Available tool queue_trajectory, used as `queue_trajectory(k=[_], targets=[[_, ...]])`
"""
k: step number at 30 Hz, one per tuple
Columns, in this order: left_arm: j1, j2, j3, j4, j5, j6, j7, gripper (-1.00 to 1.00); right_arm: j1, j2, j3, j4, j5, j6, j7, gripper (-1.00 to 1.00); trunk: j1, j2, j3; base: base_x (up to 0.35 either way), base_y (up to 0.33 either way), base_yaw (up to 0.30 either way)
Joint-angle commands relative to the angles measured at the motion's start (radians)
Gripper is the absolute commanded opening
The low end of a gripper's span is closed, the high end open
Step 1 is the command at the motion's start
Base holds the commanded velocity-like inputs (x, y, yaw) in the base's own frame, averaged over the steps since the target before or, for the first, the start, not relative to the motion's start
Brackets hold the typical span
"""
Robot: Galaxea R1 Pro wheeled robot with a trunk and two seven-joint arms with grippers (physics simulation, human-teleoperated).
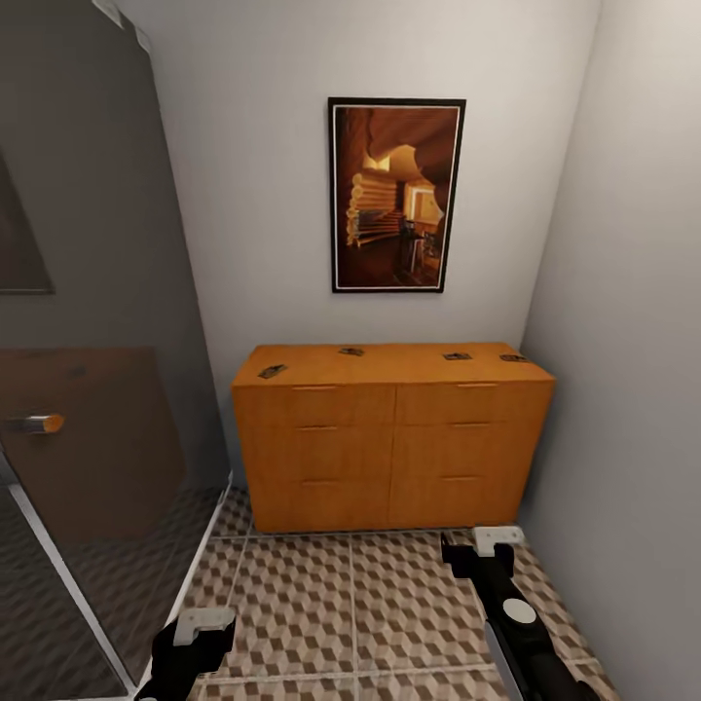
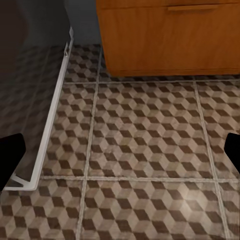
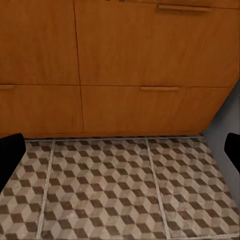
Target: Take the four mousetraps from the cabinet in the bathroom and place them on the bathroom floor. Make sure all four end up on the same floor surface, and ensure that at least two of them are either under or directly next to the same bathroom sink.
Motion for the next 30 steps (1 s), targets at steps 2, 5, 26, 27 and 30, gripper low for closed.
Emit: queue_trajectory(k=[2, 5, 26, 27, 30], targets=[[-0.001, 0.000, -0.001, -0.001, 0.000, 0.006, 0.004, 1.00, 0.000, 0.000, 0.002, -0.002, 0.007, 0.007, -0.005, 1.00, 0.000, -0.001, -0.001, 0.166, 0.000, 0.010], [0.000, 0.000, -0.001, -0.002, 0.000, 0.006, 0.004, 1.00, 0.000, 0.000, 0.002, -0.001, 0.007, 0.007, -0.005, 1.00, 0.000, -0.001, -0.001, 0.077, 0.000, 0.005], [-0.001, -0.001, -0.002, -0.001, 0.001, 0.006, 0.004, 1.00, 0.000, 0.000, 0.002, -0.002, 0.007, 0.007, -0.005, 1.00, 0.000, -0.001, -0.001, 0.103, -0.061, 0.001], [-0.001, -0.001, -0.002, -0.001, 0.001, 0.006, 0.004, 1.00, 0.000, 0.000, 0.002, -0.002, 0.007, 0.007, -0.005, 1.00, 0.000, -0.001, -0.001, 0.195, -0.137, 0.000], [-0.001, -0.001, -0.002, -0.001, 0.001, 0.006, 0.004, 1.00, 0.000, 0.000, 0.002, -0.002, 0.007, 0.007, -0.005, 1.00, 0.000, -0.001, -0.001, 0.127, -0.079, 0.000]])
